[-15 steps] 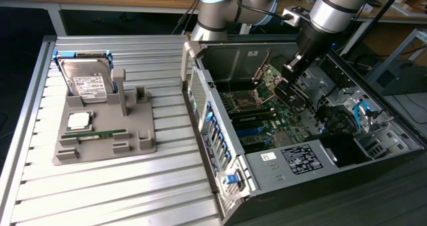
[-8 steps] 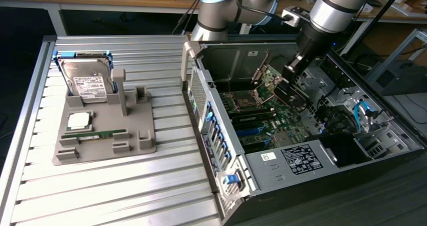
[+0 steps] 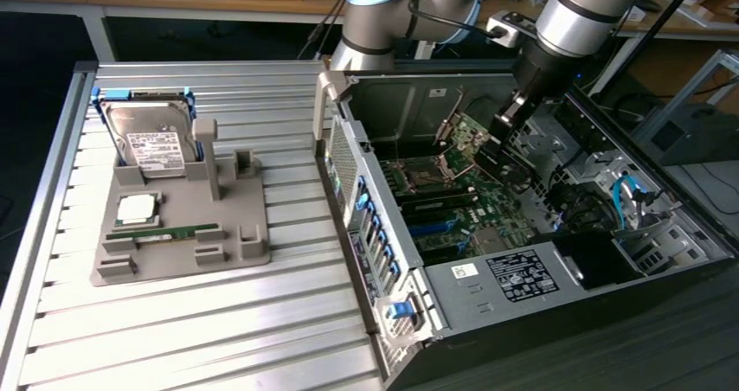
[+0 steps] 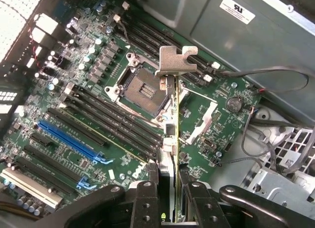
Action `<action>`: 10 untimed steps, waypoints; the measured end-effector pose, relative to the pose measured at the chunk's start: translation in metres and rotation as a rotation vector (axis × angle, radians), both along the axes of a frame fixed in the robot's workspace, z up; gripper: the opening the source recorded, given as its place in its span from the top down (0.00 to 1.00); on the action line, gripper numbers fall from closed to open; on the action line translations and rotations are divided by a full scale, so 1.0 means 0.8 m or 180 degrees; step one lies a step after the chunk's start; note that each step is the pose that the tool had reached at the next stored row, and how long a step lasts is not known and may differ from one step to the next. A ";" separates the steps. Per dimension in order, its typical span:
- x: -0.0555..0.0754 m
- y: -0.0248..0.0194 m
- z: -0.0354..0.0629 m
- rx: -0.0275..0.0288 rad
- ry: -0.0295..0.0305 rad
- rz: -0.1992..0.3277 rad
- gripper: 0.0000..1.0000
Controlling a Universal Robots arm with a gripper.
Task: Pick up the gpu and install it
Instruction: 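Insert the gpu into the slot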
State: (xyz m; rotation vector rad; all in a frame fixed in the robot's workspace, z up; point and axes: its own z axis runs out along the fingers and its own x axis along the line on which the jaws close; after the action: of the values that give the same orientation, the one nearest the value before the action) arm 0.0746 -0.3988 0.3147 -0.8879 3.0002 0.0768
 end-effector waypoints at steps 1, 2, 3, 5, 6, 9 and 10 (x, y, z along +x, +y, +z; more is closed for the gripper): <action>0.000 0.0000 0.000 0.0000 0.0000 0.0014 0.73; 0.000 0.0000 0.000 0.0000 0.0000 0.0031 0.73; 0.000 0.0000 0.000 0.0000 0.0000 0.0045 0.73; 0.000 0.0000 0.000 0.0000 0.0000 0.0074 0.73; 0.000 0.0000 0.000 0.0000 0.0000 0.0089 0.73; 0.000 0.0000 0.000 0.0000 0.0000 0.0143 0.73; 0.000 0.0000 0.000 0.0000 0.0000 0.0155 0.73</action>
State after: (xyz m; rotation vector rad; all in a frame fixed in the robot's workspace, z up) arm 0.0746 -0.3989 0.3147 -0.9613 2.9787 0.0773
